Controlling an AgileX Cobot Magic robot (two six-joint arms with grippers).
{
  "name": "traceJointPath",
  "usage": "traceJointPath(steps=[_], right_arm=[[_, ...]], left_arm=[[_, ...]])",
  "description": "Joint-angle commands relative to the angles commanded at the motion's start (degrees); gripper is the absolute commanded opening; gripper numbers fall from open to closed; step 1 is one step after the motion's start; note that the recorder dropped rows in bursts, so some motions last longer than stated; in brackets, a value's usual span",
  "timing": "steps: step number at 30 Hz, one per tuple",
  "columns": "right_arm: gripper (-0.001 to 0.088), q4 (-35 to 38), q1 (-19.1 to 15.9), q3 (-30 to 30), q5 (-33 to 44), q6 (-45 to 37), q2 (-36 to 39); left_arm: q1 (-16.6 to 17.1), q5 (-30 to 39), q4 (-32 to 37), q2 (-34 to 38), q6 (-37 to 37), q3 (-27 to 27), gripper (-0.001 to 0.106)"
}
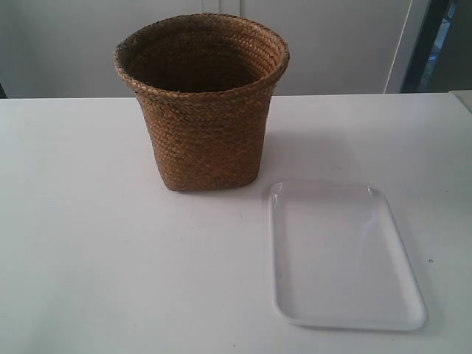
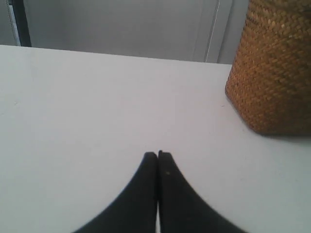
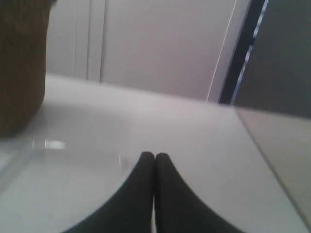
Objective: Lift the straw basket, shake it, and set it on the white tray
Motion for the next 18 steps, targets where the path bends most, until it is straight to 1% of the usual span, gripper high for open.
traceJointPath(steps=[2,4,6,12,14,15,18], right_arm=[[0.0000,0.00,0.00,0.00,-5.73,0.00,0.00],[0.0000,0.00,0.00,0.00,-9.48,0.00,0.00],[0.0000,0.00,0.00,0.00,-11.10,0.00,0.00],[0.0000,0.00,0.00,0.00,-11.20,-0.10,0.00],[0.0000,0.00,0.00,0.00,-15.45,-0.06,0.00],[0.0000,0.00,0.00,0.00,-18.40,0.11,0.00],[0.0000,0.00,0.00,0.00,-20.30,0.11,0.00]], left_arm=[[0.00,-1.75,0.00,0.00,0.00,0.00,0.000],[0.00,-3.93,0.00,0.00,0.00,0.00,0.000],[0.00,-5.17,0.00,0.00,0.00,0.00,0.000],[0.00,-6.62,0.00,0.00,-0.63,0.00,0.000],[0.00,-6.85,0.00,0.00,-2.32,0.00,0.000],[0.00,-8.10,0.00,0.00,-3.37,0.00,0.000],[0.00,-12.74,0.00,0.00,-3.37,0.00,0.000]])
